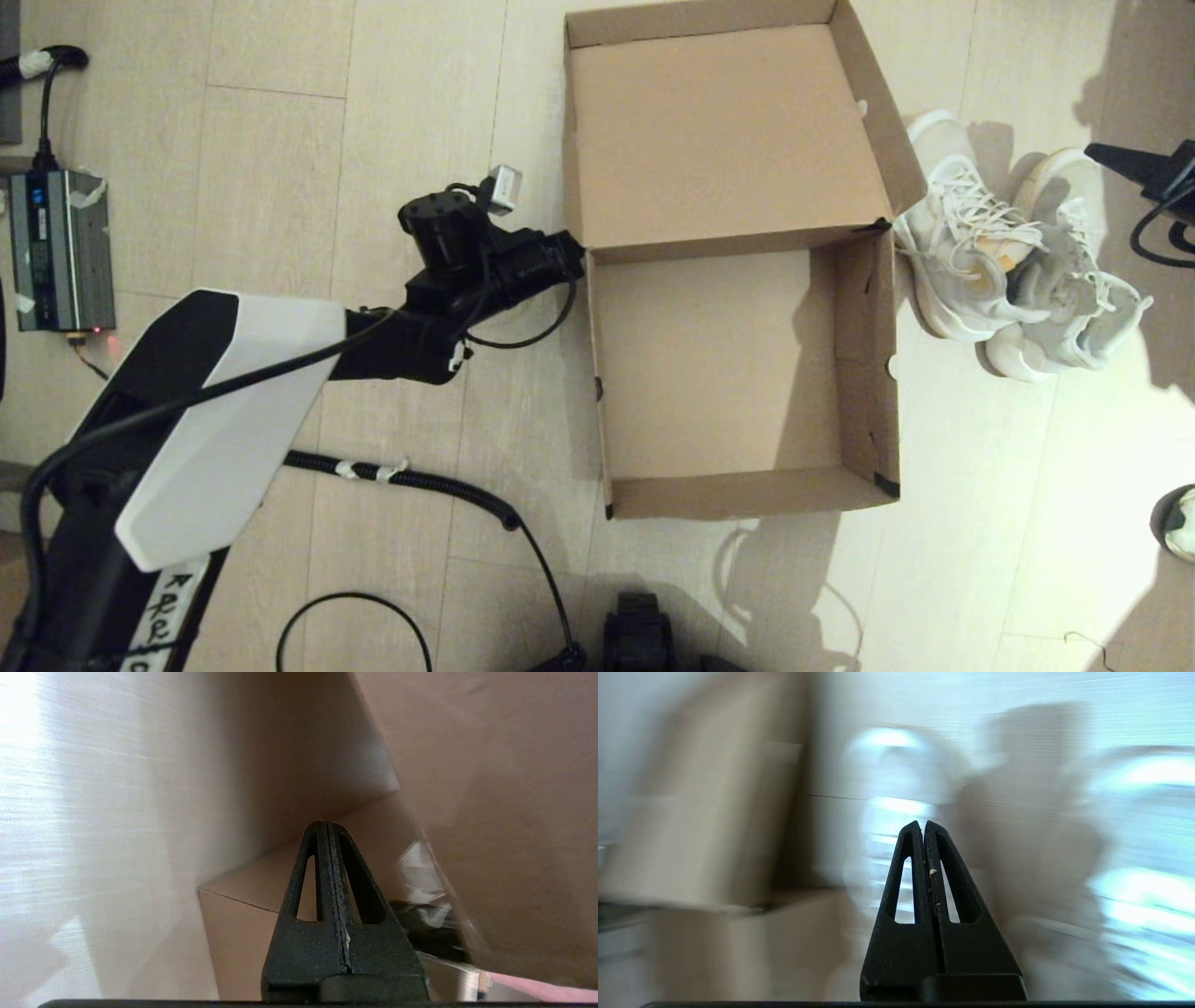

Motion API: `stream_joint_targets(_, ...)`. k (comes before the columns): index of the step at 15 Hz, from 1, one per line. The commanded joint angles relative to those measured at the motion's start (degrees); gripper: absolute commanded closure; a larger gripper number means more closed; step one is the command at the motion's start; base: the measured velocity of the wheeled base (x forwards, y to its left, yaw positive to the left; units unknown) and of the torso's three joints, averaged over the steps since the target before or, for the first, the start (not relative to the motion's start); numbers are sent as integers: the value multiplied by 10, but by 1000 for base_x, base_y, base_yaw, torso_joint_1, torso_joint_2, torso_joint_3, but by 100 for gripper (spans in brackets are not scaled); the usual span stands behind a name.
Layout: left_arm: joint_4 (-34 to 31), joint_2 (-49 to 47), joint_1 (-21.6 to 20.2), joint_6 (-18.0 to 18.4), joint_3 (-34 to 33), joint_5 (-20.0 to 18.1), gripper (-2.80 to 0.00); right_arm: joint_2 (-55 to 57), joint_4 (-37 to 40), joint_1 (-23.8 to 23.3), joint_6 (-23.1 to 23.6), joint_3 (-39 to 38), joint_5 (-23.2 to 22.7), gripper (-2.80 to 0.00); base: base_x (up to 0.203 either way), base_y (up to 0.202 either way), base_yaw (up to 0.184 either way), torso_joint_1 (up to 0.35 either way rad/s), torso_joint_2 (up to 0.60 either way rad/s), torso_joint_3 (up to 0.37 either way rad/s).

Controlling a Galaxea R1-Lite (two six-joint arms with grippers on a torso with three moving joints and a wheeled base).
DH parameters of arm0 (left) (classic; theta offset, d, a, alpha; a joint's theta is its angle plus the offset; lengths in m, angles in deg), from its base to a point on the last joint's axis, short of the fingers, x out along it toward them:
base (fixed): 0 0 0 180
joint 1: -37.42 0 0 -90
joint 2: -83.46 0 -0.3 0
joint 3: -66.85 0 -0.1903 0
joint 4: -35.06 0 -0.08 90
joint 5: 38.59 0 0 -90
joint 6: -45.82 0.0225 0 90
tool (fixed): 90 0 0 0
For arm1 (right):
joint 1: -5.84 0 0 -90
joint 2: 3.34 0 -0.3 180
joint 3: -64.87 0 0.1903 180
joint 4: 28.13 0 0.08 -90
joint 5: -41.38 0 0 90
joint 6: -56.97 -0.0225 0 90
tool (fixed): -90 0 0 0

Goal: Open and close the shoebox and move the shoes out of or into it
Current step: Put the shoes into the shoe box

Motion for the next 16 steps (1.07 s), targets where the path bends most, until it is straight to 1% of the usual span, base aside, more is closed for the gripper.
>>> stream_joint_targets(1, 2, -4, 4, -1, 0, -1, 0, 2, 31, 1, 97, -6, 89, 0, 0, 0, 0, 0, 0, 0)
stream_joint_targets(2, 2, -4, 4, -1, 0, -1, 0, 2, 50, 16, 118, -2, 164, 0, 0, 0, 0, 0, 0, 0)
stream_joint_targets(3, 2, -4, 9, -1, -1, -1, 0, -8, 64, 36, 132, 1, 224, 0, 0, 0, 0, 0, 0, 0)
stream_joint_targets(4, 3, -5, 16, -1, -1, 0, 0, -29, 77, 52, 142, 0, 250, 0, 0, 0, 0, 0, 0, 0)
stream_joint_targets(5, 7, -9, 20, 2, -1, 2, 0, -50, 114, 60, 160, -2, 263, 0, 0, 0, 0, 0, 0, 0)
stream_joint_targets(6, 8, -9, 19, 3, -4, 7, 0, -67, 186, 60, 188, 2, 268, 0, 0, 0, 0, 0, 0, 0)
stream_joint_targets(7, 10, -6, 12, 6, -9, 18, 0, -79, 254, 52, 222, 13, 268, 0, 0, 0, 0, 0, 0, 0)
stream_joint_targets(8, 10, -2, 0, 11, -16, 29, 0, -84, 296, 38, 256, 40, 268, 0, 0, 0, 0, 0, 0, 0)
stream_joint_targets(9, 11, 5, -16, 19, -35, 35, 0, -81, 315, 19, 287, 60, 268, 0, 0, 0, 0, 0, 0, 0)
stream_joint_targets(10, 11, 15, -29, 25, -54, 37, 0, -75, 321, 11, 306, 68, 269, 0, 0, 0, 0, 0, 0, 0)
stream_joint_targets(11, 13, 29, -36, 26, -84, 37, 0, -74, 322, 10, 315, 64, 272, 0, 0, 0, 0, 0, 0, 0)
stream_joint_targets(12, 17, 50, -45, 27, -122, 36, 0, -74, 322, 8, 322, 54, 274, -280, 0, 0, 0, 0, 0, 0)
stream_joint_targets(14, 31, 94, -60, 28, -180, 33, 0, -75, 322, 8, 324, 30, 274, -280, 0, 0, 0, 0, 0, 0)
stream_joint_targets(16, 39, 144, -65, 28, -219, 32, 0, -72, 322, 6, 327, 4, 274, -280, 0, 0, 0, 0, 0, 0)
